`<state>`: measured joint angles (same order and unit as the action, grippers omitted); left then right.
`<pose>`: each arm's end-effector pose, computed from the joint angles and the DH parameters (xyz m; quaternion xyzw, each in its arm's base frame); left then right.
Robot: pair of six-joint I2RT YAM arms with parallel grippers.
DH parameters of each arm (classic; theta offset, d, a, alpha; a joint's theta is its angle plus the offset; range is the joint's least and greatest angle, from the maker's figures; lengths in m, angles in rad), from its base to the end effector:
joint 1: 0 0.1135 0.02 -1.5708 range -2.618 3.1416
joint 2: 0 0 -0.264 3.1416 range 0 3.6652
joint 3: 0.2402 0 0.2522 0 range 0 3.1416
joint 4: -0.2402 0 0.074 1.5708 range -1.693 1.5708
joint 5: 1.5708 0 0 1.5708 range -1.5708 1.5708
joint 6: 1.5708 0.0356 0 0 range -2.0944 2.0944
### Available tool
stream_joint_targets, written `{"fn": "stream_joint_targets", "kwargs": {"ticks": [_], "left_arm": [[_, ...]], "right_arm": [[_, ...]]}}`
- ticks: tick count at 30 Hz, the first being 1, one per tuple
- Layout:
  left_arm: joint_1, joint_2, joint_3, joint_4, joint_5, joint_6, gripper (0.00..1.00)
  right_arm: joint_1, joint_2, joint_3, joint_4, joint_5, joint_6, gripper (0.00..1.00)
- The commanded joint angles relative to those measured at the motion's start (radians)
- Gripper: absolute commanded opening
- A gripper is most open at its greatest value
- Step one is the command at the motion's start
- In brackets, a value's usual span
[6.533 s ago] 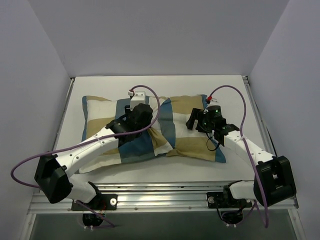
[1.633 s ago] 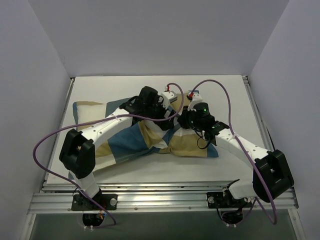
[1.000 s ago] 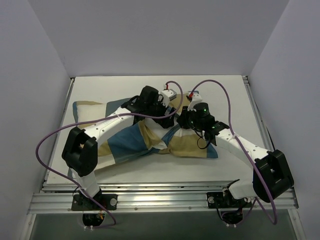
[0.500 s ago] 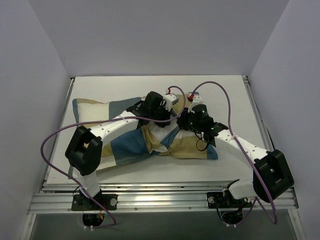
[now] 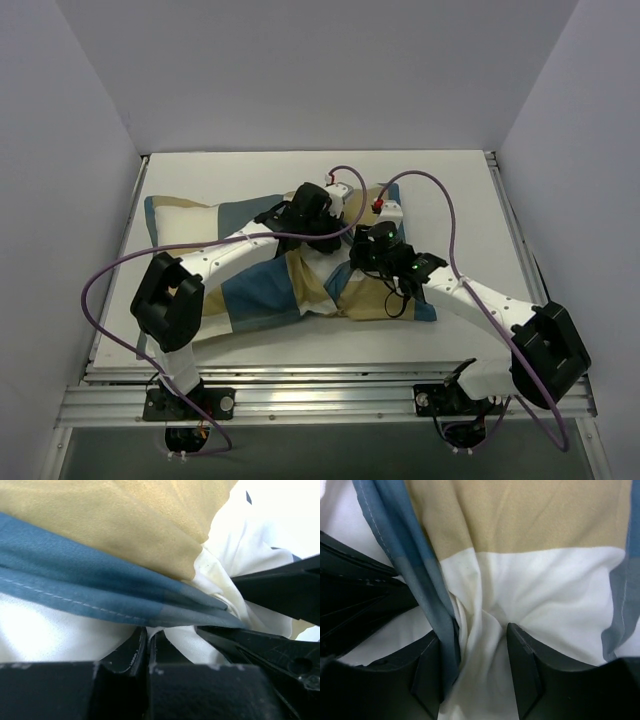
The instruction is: Remove the pillowcase from the pillow
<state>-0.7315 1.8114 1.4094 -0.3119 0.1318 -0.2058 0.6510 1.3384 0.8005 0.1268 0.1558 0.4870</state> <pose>0.3053 -0.2803 0.2577 0.2623 0.8694 -0.2407 0.3428 0.2423 0.1776 0.2528 -0.0258 0.8347 0.2395 0.4952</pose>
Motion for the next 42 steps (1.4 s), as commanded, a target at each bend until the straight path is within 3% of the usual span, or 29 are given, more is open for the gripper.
{"fn": "stream_joint_targets", "kwargs": {"ticks": [1,5,9,16,24,31,35,38,41,42], "left_arm": [[0.018,-0.015,0.034,-0.049,-0.121,-0.055,0.02],[0.046,-0.056,0.037,-0.101,-0.12,-0.072,0.02],[0.063,-0.113,0.025,-0.168,-0.089,-0.046,0.02],[0.128,-0.308,-0.125,-0.219,0.015,-0.063,0.02],[0.294,-0.515,-0.265,-0.214,0.014,-0.152,0.02],[0.366,-0.655,-0.325,-0.147,0.031,-0.228,0.02],[0.351,-0.647,-0.383,-0.027,0.161,-0.251,0.02],[0.27,-0.618,-0.421,0.068,0.206,-0.23,0.04],[0.178,-0.552,-0.376,0.07,0.142,-0.14,0.16],[0.128,-0.535,-0.357,0.063,0.128,-0.118,0.26]], "right_arm": [[0.015,-0.024,-0.023,-0.208,0.085,0.058,0.45],[-0.042,-0.042,-0.06,-0.249,0.125,0.074,0.32],[-0.18,-0.103,-0.113,-0.25,0.074,0.079,0.15],[-0.379,-0.156,-0.146,-0.216,-0.071,0.085,0.0],[-0.482,-0.171,-0.199,-0.144,-0.192,0.128,0.0],[-0.542,-0.143,-0.273,-0.029,-0.262,0.14,0.0],[-0.521,-0.131,-0.281,0.082,-0.407,0.096,0.0],[-0.457,-0.111,-0.256,0.134,-0.444,0.064,0.0],[-0.416,-0.059,-0.215,0.18,-0.475,0.052,0.0],[-0.397,-0.045,-0.205,0.195,-0.486,0.05,0.0]]}}
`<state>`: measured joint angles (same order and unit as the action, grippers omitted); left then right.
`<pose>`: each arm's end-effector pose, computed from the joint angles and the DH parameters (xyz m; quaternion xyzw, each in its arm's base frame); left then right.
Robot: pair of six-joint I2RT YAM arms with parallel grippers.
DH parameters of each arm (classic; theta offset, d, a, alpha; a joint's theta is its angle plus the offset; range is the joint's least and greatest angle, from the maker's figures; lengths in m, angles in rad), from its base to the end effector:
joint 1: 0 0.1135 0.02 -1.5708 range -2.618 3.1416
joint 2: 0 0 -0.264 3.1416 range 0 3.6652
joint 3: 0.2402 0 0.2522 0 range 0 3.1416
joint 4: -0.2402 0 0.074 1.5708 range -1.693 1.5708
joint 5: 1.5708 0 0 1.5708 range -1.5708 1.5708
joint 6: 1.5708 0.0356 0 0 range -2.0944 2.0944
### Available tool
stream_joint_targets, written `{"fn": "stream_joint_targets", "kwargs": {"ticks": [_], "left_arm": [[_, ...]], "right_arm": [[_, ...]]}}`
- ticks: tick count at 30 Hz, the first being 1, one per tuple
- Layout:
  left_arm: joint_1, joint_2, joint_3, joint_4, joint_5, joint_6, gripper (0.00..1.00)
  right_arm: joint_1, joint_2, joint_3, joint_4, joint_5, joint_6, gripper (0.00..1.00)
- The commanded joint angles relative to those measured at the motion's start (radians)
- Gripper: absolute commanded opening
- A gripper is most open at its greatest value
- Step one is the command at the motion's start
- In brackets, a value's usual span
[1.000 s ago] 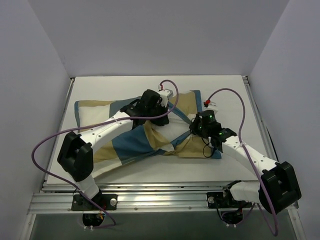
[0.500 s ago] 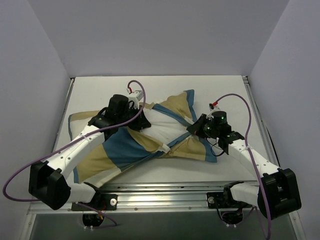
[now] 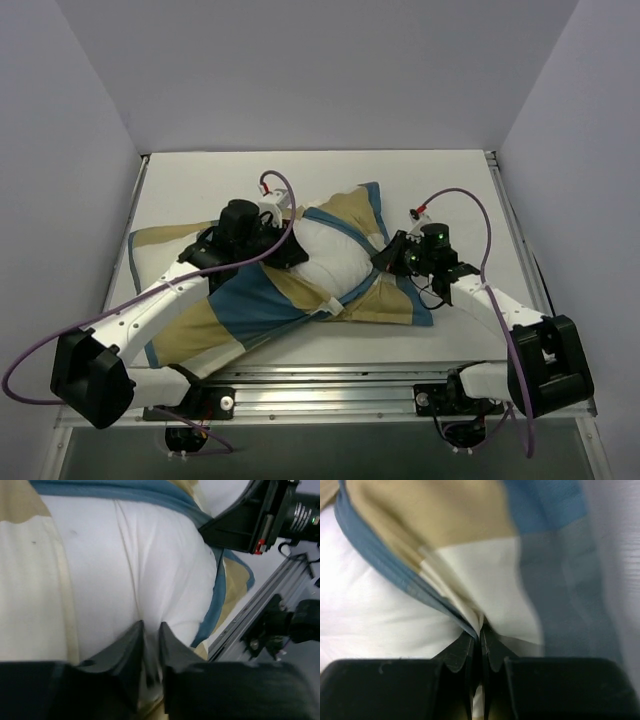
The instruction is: Remove the pillowcase from the pillow
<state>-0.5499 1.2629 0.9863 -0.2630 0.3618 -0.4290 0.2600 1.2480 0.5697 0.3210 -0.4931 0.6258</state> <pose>0.2356 -0.1592 0.3008 0.1403 0.8489 -0.3662 0.3545 0.2502 0.0840 0.2200 0.0081 0.8087 0.4181 0.4137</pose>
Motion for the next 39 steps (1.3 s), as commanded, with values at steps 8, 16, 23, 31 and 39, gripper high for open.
{"fn": "stream_joint_targets", "kwargs": {"ticks": [8,16,23,31,39], "left_arm": [[-0.165,0.145,0.274,-0.041,-0.202,0.349,0.89],[-0.321,0.349,0.553,-0.175,-0.288,0.653,0.97],[-0.346,0.539,0.672,-0.252,-0.337,0.723,0.97],[-0.341,0.638,0.638,-0.229,-0.405,0.694,1.0],[-0.332,0.691,0.578,-0.216,-0.379,0.621,0.84]], "right_arm": [[0.031,0.165,0.139,0.024,0.137,-0.143,0.0],[0.042,0.188,0.187,0.009,0.131,-0.159,0.0],[0.053,0.18,0.194,-0.002,0.14,-0.167,0.0],[0.056,0.18,0.174,0.004,0.142,-0.166,0.0],[0.056,0.166,0.157,0.007,0.152,-0.159,0.02]]}}
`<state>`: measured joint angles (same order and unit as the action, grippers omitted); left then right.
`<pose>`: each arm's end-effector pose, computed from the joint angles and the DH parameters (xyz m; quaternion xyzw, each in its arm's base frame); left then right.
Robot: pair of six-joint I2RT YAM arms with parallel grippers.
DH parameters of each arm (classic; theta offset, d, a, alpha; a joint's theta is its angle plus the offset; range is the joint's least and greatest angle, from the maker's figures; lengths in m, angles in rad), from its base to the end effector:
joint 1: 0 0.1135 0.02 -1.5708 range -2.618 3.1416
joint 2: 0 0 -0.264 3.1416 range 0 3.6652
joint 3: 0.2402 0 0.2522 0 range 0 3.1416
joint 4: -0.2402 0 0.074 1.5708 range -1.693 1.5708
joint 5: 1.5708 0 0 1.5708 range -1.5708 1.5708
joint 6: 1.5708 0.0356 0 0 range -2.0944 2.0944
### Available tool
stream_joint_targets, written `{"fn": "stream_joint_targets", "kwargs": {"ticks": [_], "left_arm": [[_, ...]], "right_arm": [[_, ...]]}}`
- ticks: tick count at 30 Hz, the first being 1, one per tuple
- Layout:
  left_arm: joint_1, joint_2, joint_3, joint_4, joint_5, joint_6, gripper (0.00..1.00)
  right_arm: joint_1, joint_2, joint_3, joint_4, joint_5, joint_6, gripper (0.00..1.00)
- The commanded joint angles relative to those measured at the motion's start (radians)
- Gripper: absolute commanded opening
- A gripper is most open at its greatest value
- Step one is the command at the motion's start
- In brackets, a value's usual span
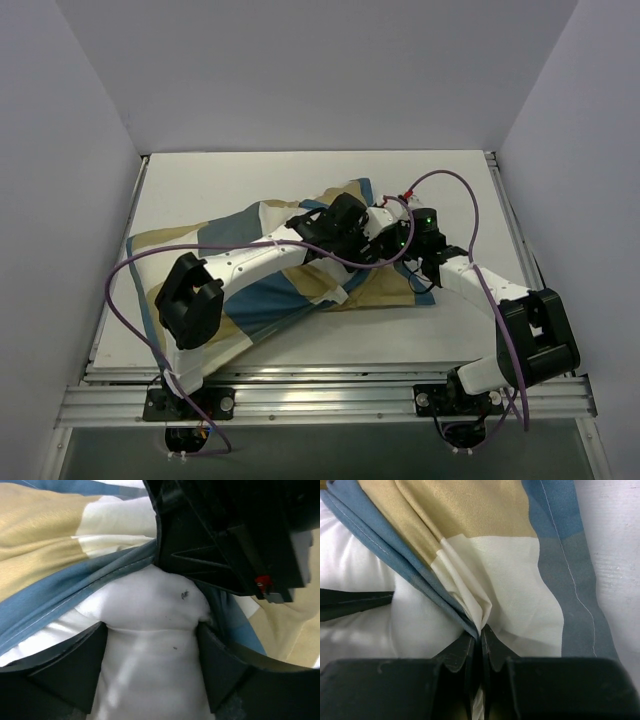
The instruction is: Remove the pillowcase from the pillow
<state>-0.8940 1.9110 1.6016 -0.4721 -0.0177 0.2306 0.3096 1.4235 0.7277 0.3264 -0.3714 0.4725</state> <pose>0.2745 -0.3407 0.2677 0.4893 0.7828 -0.1175 0.3662 0.2891 0.1060 0.2250 -0.0380 0.8166 0.3525 0.4555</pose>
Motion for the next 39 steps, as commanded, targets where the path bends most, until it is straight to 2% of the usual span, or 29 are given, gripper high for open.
{"fn": "stream_joint_targets", "kwargs": {"ticks": [1,2,4,5,6,14,18,22,24,28,34,39], "left_arm": [[0.012,0.046,-0.057,0.004,0.005,-0.049,0.77],[0.012,0.048,-0.064,0.01,-0.005,-0.074,0.52],[0.017,0.046,-0.09,0.027,-0.049,-0.112,0.26],[0.024,0.043,-0.097,0.032,-0.056,-0.128,0.05],[0.029,0.036,-0.101,0.035,-0.063,-0.14,0.02],[0.133,-0.035,-0.092,0.041,-0.18,-0.384,0.02],[0.202,-0.064,-0.098,0.055,-0.215,-0.508,0.02],[0.263,-0.104,-0.12,0.075,-0.206,-0.655,0.02],[0.28,-0.131,-0.127,0.087,-0.2,-0.692,0.02],[0.32,-0.196,-0.158,0.118,-0.11,-0.769,0.02],[0.417,-0.316,-0.204,0.164,0.01,-0.849,0.02],[0.487,-0.36,-0.186,0.124,0.105,-0.826,0.02]], "right_arm": [[0.008,-0.009,-0.001,0.0,0.031,-0.006,0.02],[0.008,-0.011,-0.001,-0.001,0.034,-0.006,0.03],[0.006,-0.014,-0.001,-0.009,0.04,-0.005,0.04],[0.008,-0.015,-0.002,-0.012,0.048,-0.005,0.05],[0.006,-0.015,-0.008,-0.019,0.052,-0.005,0.05],[0.006,-0.102,-0.043,-0.133,0.132,0.012,0.06],[0.006,-0.187,-0.066,-0.222,0.23,0.043,0.02],[-0.015,-0.247,-0.122,-0.265,0.321,0.078,0.0],[-0.059,-0.255,-0.163,-0.263,0.302,0.089,0.0],[-0.141,-0.261,-0.227,-0.239,0.261,0.098,0.0],[-0.17,-0.265,-0.281,-0.168,0.239,0.129,0.0],[-0.196,-0.239,-0.31,-0.107,0.204,0.146,0.0]]}}
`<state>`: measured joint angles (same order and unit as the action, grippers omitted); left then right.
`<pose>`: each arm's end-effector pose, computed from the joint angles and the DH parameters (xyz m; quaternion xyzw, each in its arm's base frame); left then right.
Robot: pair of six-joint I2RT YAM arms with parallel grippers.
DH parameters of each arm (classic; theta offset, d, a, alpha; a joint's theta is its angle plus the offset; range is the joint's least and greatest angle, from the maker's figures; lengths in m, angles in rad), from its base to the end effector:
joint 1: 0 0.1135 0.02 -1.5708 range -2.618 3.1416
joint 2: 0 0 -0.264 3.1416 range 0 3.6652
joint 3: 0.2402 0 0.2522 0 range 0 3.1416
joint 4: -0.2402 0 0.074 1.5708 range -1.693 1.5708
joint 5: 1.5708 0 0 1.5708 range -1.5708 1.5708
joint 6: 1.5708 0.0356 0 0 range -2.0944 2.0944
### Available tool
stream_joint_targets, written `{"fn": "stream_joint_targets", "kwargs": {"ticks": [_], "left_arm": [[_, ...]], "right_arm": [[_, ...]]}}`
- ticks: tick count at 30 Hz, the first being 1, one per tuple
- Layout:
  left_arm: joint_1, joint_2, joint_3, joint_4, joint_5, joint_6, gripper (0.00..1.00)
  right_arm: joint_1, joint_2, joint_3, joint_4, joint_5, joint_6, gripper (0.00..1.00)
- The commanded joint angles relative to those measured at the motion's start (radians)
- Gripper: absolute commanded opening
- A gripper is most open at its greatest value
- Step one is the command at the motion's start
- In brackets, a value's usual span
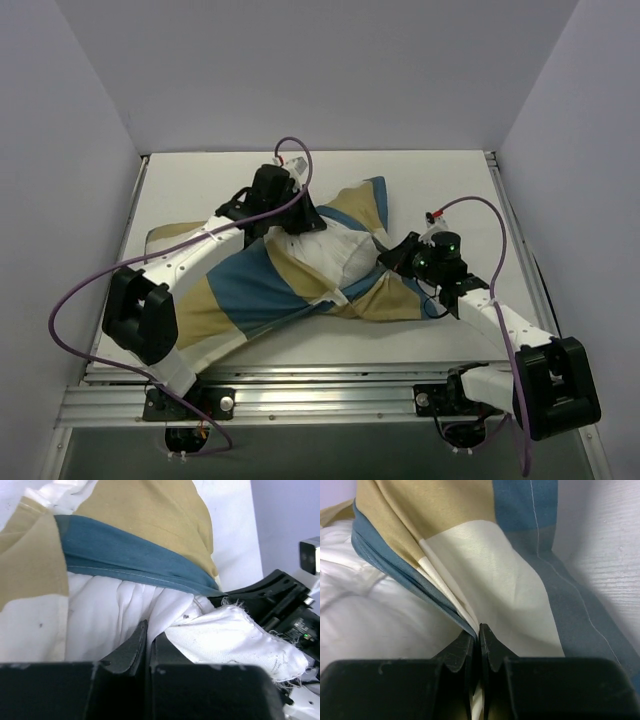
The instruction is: Remove the pillowcase from the pillow
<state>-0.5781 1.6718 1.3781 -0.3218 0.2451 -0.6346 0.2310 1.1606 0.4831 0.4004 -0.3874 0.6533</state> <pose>0.3195 -0.2187 0.3000 0.0313 0.8827 -0.3492 0.3130 0.2365 0.0694 0.2195 0.0507 0.7900 0.3919 0.4688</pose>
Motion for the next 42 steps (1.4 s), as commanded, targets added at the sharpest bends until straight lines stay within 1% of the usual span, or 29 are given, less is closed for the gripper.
{"fn": "stream_joint_targets", "kwargs": {"ticks": [1,2,5,6,7,8,9,10,12,13,14,15,16,19,20,21,23,25,27,32,34,36,38,42], "left_arm": [[0.178,-0.124,0.042,-0.034,-0.139,0.052,0.02],[0.179,-0.127,0.045,-0.039,-0.121,0.059,0.02],[0.176,-0.129,0.053,-0.051,-0.003,0.113,0.02],[0.173,-0.126,0.053,-0.057,0.04,0.125,0.02],[0.156,-0.127,0.046,-0.057,0.115,0.153,0.02],[0.144,-0.127,0.041,-0.068,0.147,0.171,0.02],[0.126,-0.127,0.042,-0.085,0.175,0.193,0.02],[0.074,-0.126,0.05,-0.106,0.196,0.254,0.02],[0.015,-0.126,0.053,-0.189,0.168,0.315,0.02],[-0.012,-0.127,0.049,-0.206,0.145,0.361,0.02],[-0.043,-0.133,0.018,-0.215,0.104,0.371,0.02],[-0.051,-0.148,-0.008,-0.206,0.091,0.374,0.02],[-0.051,-0.158,-0.064,-0.191,0.086,0.366,0.02],[-0.061,-0.19,-0.126,-0.146,0.063,0.365,0.02],[-0.069,-0.205,-0.149,-0.131,0.053,0.369,0.02],[-0.089,-0.213,-0.16,-0.123,0.048,0.374,0.02],[-0.111,-0.227,-0.178,-0.094,0.045,0.391,0.02],[-0.144,-0.239,-0.189,-0.083,0.04,0.41,0.02],[-0.176,-0.241,-0.192,-0.082,0.016,0.432,0.02],[-0.198,-0.239,-0.208,-0.074,-0.03,0.435,0.02],[-0.2,-0.244,-0.224,-0.063,-0.036,0.431,0.02],[-0.203,-0.25,-0.232,-0.049,-0.036,0.429,0.02],[-0.209,-0.251,-0.234,-0.051,-0.036,0.429,0.02],[-0.221,-0.253,-0.238,-0.043,-0.035,0.429,0.02]], "right_arm": [[-0.121,0.027,-0.077,-0.17,0.216,-0.035,0.0],[-0.122,0.037,-0.08,-0.149,0.21,-0.034,0.0],[-0.125,0.069,-0.077,-0.112,0.17,-0.044,0.0],[-0.125,0.077,-0.069,-0.112,0.159,-0.05,0.0],[-0.124,0.085,-0.063,-0.11,0.145,-0.061,0.0],[-0.124,0.093,-0.043,-0.115,0.139,-0.067,0.0],[-0.121,0.096,-0.031,-0.123,0.134,-0.073,0.0],[-0.121,0.096,-0.017,-0.133,0.131,-0.081,0.0],[-0.111,0.082,0.041,-0.196,0.119,-0.124,0.03],[-0.108,0.073,0.064,-0.222,0.116,-0.141,0.11],[-0.089,0.044,0.089,-0.279,0.117,-0.177,0.15],[-0.075,0.025,0.136,-0.307,0.125,-0.191,0.21],[-0.059,-0.013,0.161,-0.36,0.134,-0.207,0.33],[0.033,-0.064,0.267,-0.431,0.189,-0.253,0.5],[0.054,-0.067,0.293,-0.46,0.203,-0.26,0.53],[0.082,-0.07,0.339,-0.471,0.206,-0.27,0.58],[0.096,-0.065,0.379,-0.486,0.199,-0.279,0.62],[0.11,-0.055,0.426,-0.489,0.196,-0.3,0.64],[0.122,-0.042,0.454,-0.489,0.197,-0.326,0.64],[0.192,0.01,0.541,-0.477,0.206,-0.374,0.65],[0.226,0.057,0.557,-0.477,0.222,-0.402,0.65],[0.286,0.089,0.569,-0.474,0.248,-0.414,0.66],[0.329,0.131,0.562,-0.447,0.28,-0.423,0.66],[0.341,0.212,0.549,-0.379,0.321,-0.423,0.66]]}}
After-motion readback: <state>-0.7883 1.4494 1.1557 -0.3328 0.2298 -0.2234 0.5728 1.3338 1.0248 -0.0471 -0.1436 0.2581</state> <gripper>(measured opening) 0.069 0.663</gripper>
